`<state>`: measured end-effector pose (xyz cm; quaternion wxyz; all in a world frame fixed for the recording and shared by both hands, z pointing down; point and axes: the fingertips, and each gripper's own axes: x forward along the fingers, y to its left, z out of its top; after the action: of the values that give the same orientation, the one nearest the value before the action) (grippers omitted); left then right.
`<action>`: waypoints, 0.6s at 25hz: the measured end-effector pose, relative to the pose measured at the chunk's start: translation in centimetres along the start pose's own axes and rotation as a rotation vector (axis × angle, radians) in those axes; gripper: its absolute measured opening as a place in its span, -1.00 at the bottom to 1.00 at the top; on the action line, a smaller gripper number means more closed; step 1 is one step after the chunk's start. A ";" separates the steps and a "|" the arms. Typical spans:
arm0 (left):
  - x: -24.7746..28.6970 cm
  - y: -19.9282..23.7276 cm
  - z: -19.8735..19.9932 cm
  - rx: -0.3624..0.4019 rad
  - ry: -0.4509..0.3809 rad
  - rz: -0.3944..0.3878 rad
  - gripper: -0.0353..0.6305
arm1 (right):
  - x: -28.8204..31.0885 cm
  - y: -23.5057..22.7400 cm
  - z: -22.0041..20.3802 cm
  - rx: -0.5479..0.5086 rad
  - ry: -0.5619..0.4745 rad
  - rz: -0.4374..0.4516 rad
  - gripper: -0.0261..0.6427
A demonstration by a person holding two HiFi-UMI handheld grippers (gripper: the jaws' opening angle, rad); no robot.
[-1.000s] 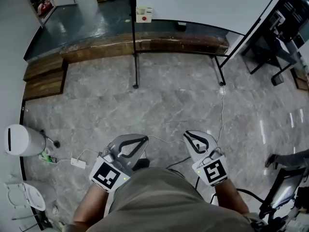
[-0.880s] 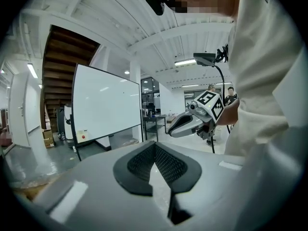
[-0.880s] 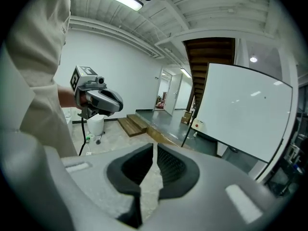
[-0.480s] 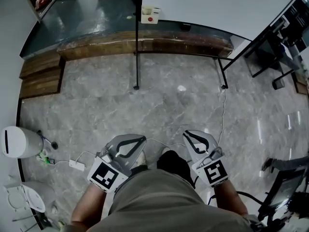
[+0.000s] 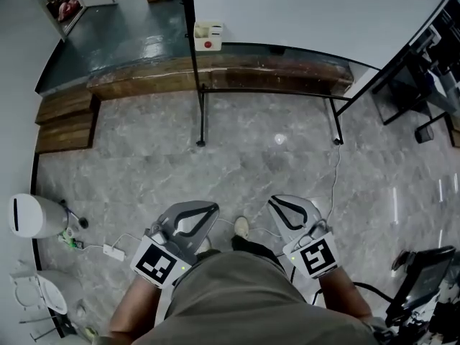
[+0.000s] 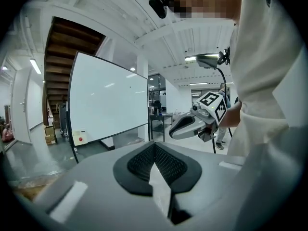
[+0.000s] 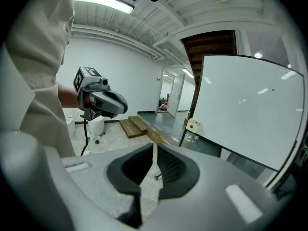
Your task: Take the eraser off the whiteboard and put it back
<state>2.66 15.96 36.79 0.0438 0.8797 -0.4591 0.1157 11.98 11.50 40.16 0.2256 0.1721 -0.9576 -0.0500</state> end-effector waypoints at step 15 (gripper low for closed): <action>7.0 4.3 0.8 0.007 0.028 0.079 -0.88 | 4.3 -8.7 -2.4 -0.009 -0.028 0.053 -0.87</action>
<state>3.13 7.81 37.60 0.0425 0.8594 -0.4924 0.1313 12.12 1.78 42.62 0.2143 0.1447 -0.9647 -0.0507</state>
